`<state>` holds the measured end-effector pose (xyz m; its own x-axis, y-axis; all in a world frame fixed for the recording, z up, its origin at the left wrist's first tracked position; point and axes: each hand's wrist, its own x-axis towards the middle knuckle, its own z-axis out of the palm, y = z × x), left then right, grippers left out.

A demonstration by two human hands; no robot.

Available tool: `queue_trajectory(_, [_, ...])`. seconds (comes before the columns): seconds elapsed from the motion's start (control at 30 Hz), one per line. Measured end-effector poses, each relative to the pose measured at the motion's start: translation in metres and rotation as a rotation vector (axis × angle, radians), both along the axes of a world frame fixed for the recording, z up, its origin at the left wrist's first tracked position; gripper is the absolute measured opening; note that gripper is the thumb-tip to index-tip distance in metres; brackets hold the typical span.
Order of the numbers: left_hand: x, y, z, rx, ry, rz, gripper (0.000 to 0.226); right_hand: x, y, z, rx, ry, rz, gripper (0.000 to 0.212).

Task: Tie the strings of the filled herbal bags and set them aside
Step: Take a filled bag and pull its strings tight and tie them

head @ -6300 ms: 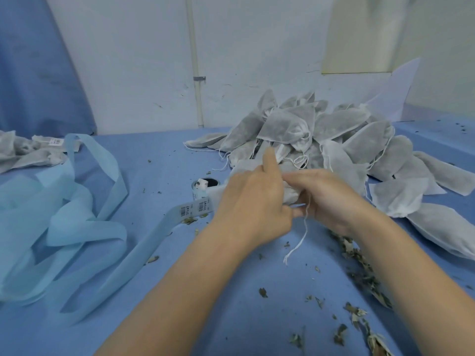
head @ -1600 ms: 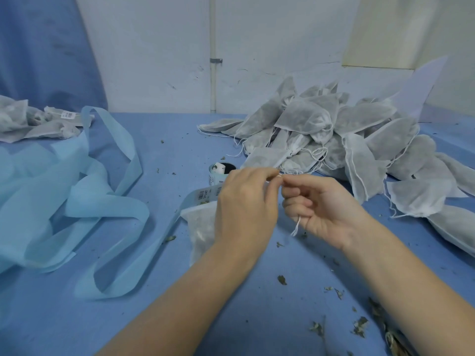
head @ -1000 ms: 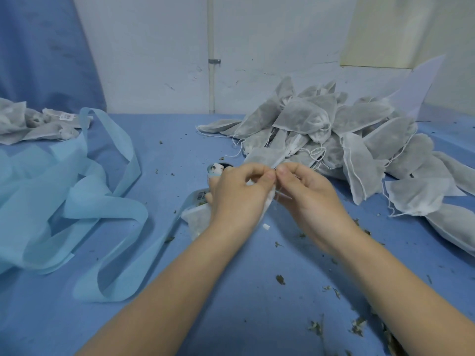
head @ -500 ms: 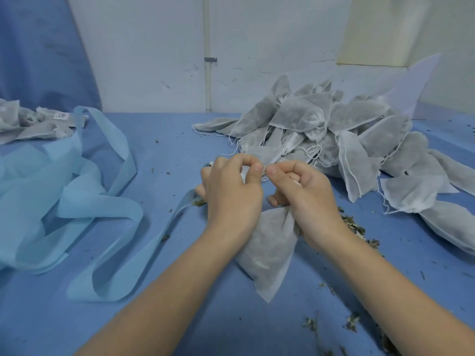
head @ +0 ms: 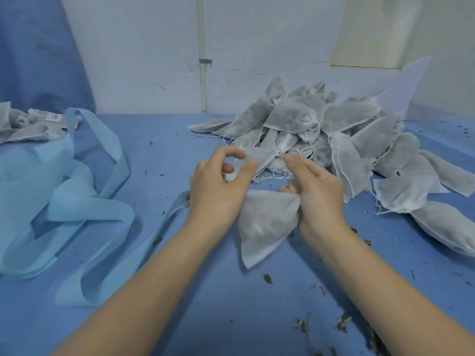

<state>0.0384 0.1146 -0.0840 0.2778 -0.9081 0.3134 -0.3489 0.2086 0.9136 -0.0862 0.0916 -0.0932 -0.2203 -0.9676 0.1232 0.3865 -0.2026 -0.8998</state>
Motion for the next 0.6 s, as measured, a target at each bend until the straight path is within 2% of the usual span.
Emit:
queue_trajectory(0.1, [-0.005, 0.004, -0.002, 0.220, 0.316, -0.204, 0.055, -0.005, -0.007, 0.000, 0.078, -0.200, -0.115, 0.026])
queue_trajectory(0.13, [-0.008, 0.005, -0.004, 0.293, 0.412, -0.302, 0.057, -0.007, -0.008, -0.001, 0.105, -0.260, -0.137, 0.027])
queue_trajectory(0.2, [-0.013, 0.005, -0.008, 0.367, 0.528, -0.411, 0.043, -0.010, -0.011, -0.003, 0.146, -0.341, -0.156, 0.021])
queue_trajectory(0.3, [-0.016, 0.002, -0.013, 0.383, 0.611, -0.344, 0.025, -0.013, -0.015, -0.004, 0.125, -0.338, -0.118, 0.017])
queue_trajectory(0.43, [-0.012, -0.001, -0.013, 0.353, 0.618, -0.274, 0.026, -0.016, -0.014, -0.003, -0.035, -0.102, 0.062, 0.006])
queue_trajectory(0.47, [-0.011, 0.000, -0.012, 0.345, 0.623, -0.272, 0.025, -0.016, -0.012, -0.002, -0.092, -0.012, 0.106, 0.003])
queue_trajectory(0.53, [-0.009, 0.001, -0.008, 0.330, 0.633, -0.279, 0.022, -0.018, -0.007, -0.002, -0.194, 0.210, 0.175, 0.014])
queue_trajectory(0.6, [-0.008, 0.001, -0.005, 0.320, 0.641, -0.266, 0.020, -0.020, -0.003, -0.001, -0.287, 0.430, 0.224, 0.010])
